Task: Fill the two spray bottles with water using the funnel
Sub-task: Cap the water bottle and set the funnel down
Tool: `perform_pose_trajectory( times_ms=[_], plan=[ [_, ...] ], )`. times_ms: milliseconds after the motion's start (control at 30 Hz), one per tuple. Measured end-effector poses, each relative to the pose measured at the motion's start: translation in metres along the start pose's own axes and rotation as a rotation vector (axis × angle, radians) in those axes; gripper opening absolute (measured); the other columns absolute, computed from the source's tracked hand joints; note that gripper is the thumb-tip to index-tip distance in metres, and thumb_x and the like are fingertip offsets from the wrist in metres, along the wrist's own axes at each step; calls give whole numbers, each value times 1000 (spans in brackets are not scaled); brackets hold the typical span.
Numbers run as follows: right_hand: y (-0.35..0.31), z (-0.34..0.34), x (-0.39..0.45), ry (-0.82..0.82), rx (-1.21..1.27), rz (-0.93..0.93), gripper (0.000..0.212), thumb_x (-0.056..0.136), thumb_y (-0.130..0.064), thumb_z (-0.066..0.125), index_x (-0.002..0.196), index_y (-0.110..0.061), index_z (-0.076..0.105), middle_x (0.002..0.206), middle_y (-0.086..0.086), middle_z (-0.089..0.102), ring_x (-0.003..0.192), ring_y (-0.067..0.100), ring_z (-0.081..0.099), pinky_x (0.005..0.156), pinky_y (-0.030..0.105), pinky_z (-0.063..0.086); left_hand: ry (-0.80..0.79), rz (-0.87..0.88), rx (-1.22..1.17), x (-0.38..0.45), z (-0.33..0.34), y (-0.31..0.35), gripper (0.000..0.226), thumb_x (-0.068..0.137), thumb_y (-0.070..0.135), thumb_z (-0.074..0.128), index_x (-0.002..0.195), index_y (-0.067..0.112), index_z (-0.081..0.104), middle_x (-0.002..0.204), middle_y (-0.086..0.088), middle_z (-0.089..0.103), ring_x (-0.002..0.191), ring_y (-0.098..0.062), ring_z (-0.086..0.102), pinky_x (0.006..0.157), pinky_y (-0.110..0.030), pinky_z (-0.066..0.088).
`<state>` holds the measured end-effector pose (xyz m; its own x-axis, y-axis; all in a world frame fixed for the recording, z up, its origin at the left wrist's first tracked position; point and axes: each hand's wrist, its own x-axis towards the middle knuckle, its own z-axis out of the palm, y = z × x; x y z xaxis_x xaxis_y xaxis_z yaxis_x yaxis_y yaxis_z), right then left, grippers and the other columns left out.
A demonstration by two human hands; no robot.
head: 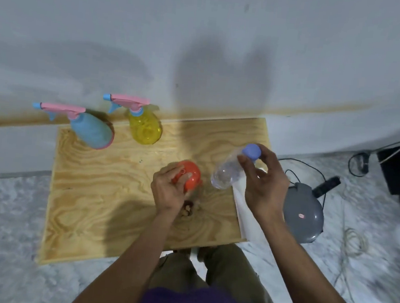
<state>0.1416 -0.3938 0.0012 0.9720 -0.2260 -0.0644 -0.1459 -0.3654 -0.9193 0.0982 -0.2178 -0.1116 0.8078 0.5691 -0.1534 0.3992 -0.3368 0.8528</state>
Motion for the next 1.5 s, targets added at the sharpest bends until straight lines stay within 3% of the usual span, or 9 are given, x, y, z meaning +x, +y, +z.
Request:
perform_pose_trajectory(
  times_ms=[233,400,467,633,767,967,1100,1233,1500],
  plan=[
    [-28,1,58,69,121,-31,26,86,-26,78,110,-26,69,102,-16,70,95,-12,60,74,5,44,2,67,12,51,17,50,33,75,25,88,102,7,79,103,-9,77,91,-15,68,81,-14,45],
    [-24,8,101,84,90,-76,36,83,-33,80,115,-20,70,107,-10,72,100,-4,62,79,15,50,17,39,48,81,46,59,36,72,31,89,103,16,79,104,-6,77,97,-22,71,84,-39,59],
    [-18,10,116,76,84,-70,37,82,-35,81,115,-22,70,109,-11,72,100,-2,62,78,16,50,19,46,43,87,56,62,35,75,24,87,106,11,78,107,-10,76,98,-25,71,87,-38,59],
    [-8,14,144,24,81,-61,35,81,-36,81,113,-26,70,110,-14,71,98,-9,58,76,15,48,29,14,79,97,81,68,30,76,20,85,104,9,79,107,-11,76,100,-26,70,83,-23,50],
    [-3,17,155,-9,87,-64,33,81,-35,81,112,-28,70,110,-14,71,94,-14,56,77,18,50,46,-31,52,102,98,72,31,80,8,82,108,-2,75,110,-10,71,100,-23,66,66,5,37],
    [2,24,166,-25,81,-97,33,82,-37,80,112,-34,68,110,-15,71,100,1,60,85,35,56,16,-69,58,112,119,64,31,82,3,79,112,-4,73,121,-20,68,104,-19,59,65,10,32],
    [5,27,170,-32,86,-92,35,80,-41,81,113,-35,67,111,-16,71,105,6,62,86,37,55,28,-73,93,116,124,61,32,80,18,83,109,7,77,114,-11,74,104,-21,66,75,4,35],
    [7,31,170,-39,73,-110,38,80,-43,80,115,-33,67,112,-17,70,106,9,63,89,40,53,20,-58,110,118,128,61,33,78,23,85,108,10,78,111,-10,75,105,-27,68,90,-23,43],
    [6,28,174,-75,42,-122,37,80,-42,81,113,-34,66,112,-18,69,108,7,60,89,42,53,11,-75,198,122,130,65,35,76,22,86,109,15,77,116,-7,74,108,-27,66,91,-22,40]
  ],
)
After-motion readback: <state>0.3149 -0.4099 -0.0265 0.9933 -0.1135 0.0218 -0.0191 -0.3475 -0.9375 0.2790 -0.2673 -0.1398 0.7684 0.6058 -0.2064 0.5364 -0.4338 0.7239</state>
